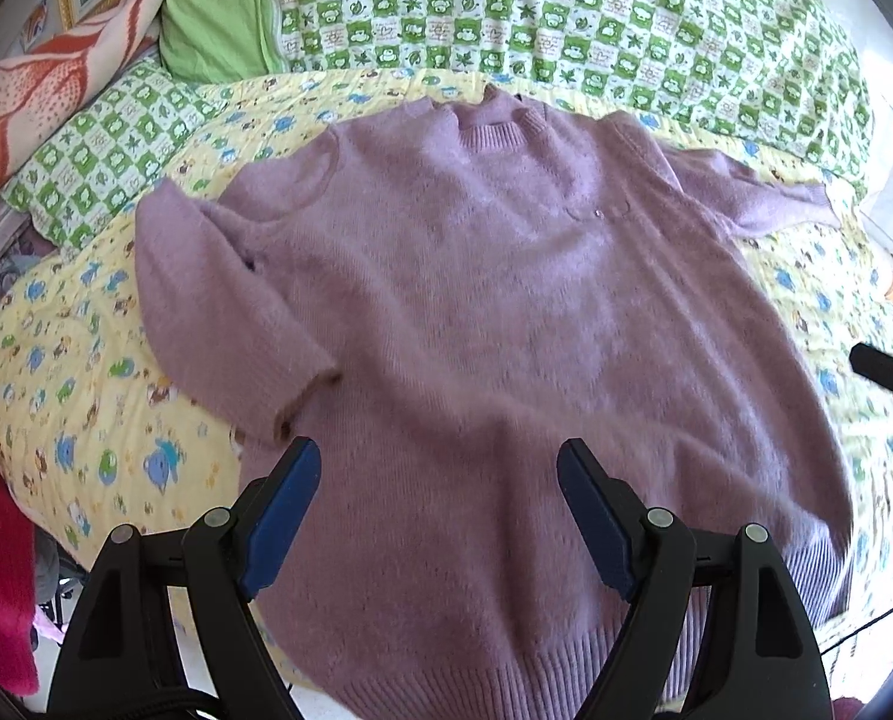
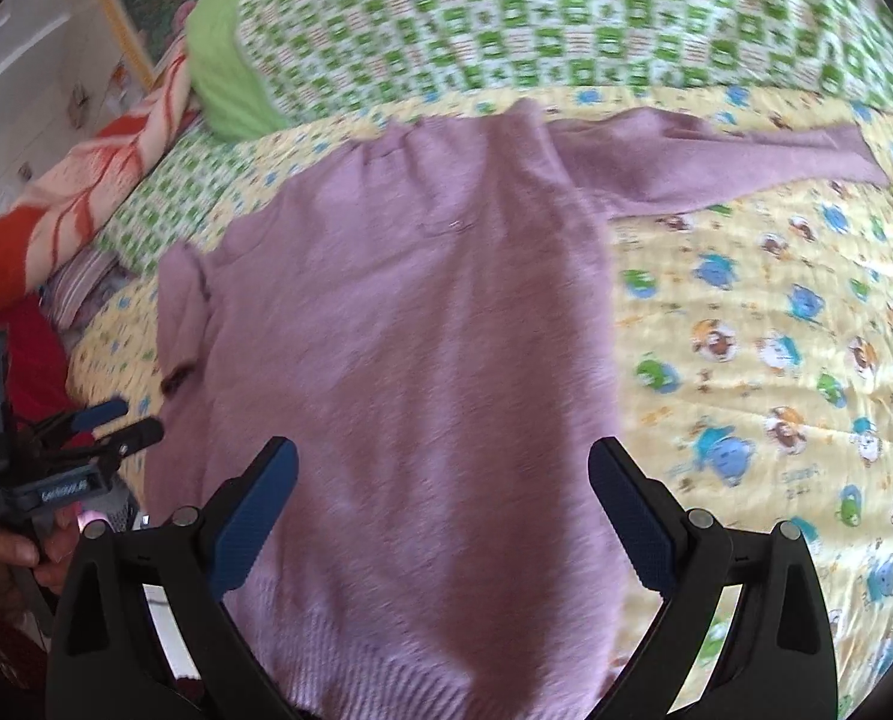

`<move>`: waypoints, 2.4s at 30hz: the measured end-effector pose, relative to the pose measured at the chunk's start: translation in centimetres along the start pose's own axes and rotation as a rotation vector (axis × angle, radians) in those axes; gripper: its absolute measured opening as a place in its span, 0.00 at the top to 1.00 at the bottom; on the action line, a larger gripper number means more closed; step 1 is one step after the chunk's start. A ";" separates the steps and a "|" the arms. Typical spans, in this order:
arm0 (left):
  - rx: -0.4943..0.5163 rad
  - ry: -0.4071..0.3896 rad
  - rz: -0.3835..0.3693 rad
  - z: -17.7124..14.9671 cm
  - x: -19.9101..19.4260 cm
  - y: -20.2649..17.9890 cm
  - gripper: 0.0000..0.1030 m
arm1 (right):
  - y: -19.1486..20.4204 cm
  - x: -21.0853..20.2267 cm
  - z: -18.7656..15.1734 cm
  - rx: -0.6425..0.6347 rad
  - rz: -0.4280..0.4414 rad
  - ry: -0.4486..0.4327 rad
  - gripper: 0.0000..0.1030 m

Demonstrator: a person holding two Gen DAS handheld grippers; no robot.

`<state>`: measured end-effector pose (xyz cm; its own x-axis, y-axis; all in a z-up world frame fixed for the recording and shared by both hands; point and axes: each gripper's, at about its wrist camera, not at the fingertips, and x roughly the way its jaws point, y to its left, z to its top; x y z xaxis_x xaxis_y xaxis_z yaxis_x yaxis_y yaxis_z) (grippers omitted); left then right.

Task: Fold small clothes
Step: 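Move both grippers over the lilac sweater toward its sleeves, then grasp the sleeve cuff with the right gripper and fold it across the body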

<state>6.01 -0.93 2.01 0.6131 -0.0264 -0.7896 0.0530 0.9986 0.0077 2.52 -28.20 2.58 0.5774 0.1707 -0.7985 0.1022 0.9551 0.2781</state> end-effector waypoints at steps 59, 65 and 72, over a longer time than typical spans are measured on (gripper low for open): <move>-0.238 0.226 -0.268 16.5 18.4 12.7 0.19 | 10.9 17.4 11.7 0.018 0.227 0.078 0.50; -0.197 0.317 -0.287 17.4 22.2 8.9 0.19 | 6.3 14.7 11.5 0.114 0.116 0.040 0.50; -0.156 0.283 -0.376 19.1 23.8 5.9 0.90 | 3.4 11.7 11.4 0.185 0.044 -0.014 0.50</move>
<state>35.93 3.48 -4.98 0.3352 -0.3944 -0.8556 0.0974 0.9178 -0.3849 18.81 -25.68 0.29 0.5954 0.2065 -0.7765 0.2233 0.8858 0.4068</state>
